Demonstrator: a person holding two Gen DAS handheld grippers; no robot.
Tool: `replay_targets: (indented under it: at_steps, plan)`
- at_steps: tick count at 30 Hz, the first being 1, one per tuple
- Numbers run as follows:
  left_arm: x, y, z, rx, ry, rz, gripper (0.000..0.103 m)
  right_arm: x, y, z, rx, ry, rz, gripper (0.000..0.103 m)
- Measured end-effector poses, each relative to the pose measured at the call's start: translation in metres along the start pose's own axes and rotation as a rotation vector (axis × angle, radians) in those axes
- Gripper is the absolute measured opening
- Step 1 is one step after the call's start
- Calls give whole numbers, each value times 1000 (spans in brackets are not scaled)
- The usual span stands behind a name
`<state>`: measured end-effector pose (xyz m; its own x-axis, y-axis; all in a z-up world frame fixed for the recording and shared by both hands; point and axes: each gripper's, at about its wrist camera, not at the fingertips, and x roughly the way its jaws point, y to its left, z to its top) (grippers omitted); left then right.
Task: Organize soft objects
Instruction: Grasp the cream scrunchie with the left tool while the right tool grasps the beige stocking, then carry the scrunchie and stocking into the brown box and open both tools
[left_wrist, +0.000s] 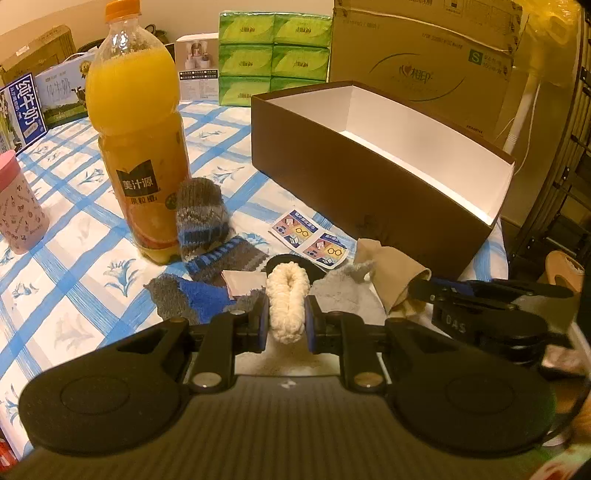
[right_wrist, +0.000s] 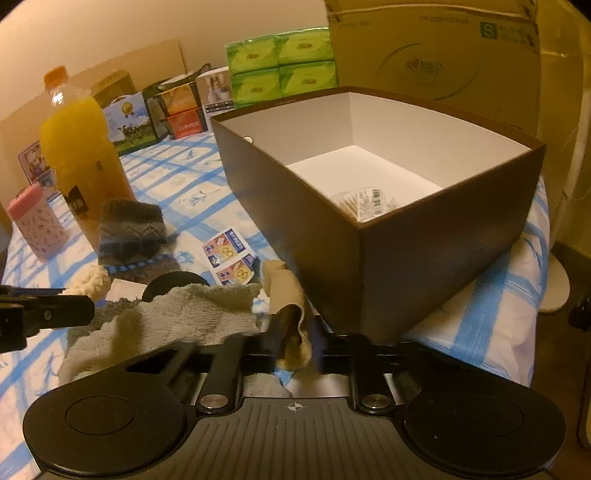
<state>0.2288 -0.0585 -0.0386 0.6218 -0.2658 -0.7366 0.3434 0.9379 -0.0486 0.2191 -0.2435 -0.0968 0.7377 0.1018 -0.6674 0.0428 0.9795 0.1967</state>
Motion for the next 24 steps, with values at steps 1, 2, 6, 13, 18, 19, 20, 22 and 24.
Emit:
replay_targets:
  at_steps: [1, 2, 6, 13, 18, 19, 20, 22, 24]
  plan:
    - [0, 0, 0, 0, 0, 0, 17, 1, 3, -1, -28, -2, -15, 2]
    - [-1, -1, 0, 0, -1, -1, 17, 1, 5, -2, -47, -11, -19, 1]
    - [-5, -1, 0, -4, -9, -1, 17, -10, 9, -1, -82, -50, -6, 1]
    - [-22, -1, 5, -16, -45, 8, 18, -44, 14, 17, -87, -110, 72, 0]
    - [-39, -2, 11, -23, -83, 12, 18, -71, 17, 30, -72, -148, 126, 0]
    - [-43, -2, 13, -23, -90, 12, 18, -76, 16, 32, -70, -156, 135, 0]
    - [-46, -3, 15, -21, -98, 13, 18, -81, 16, 34, -69, -163, 143, 0]
    - [-52, -4, 18, -20, -112, 15, 18, -90, 15, 40, -63, -178, 158, 0]
    - [-57, -6, 22, -19, -126, 14, 18, -97, 14, 44, -57, -191, 169, 0]
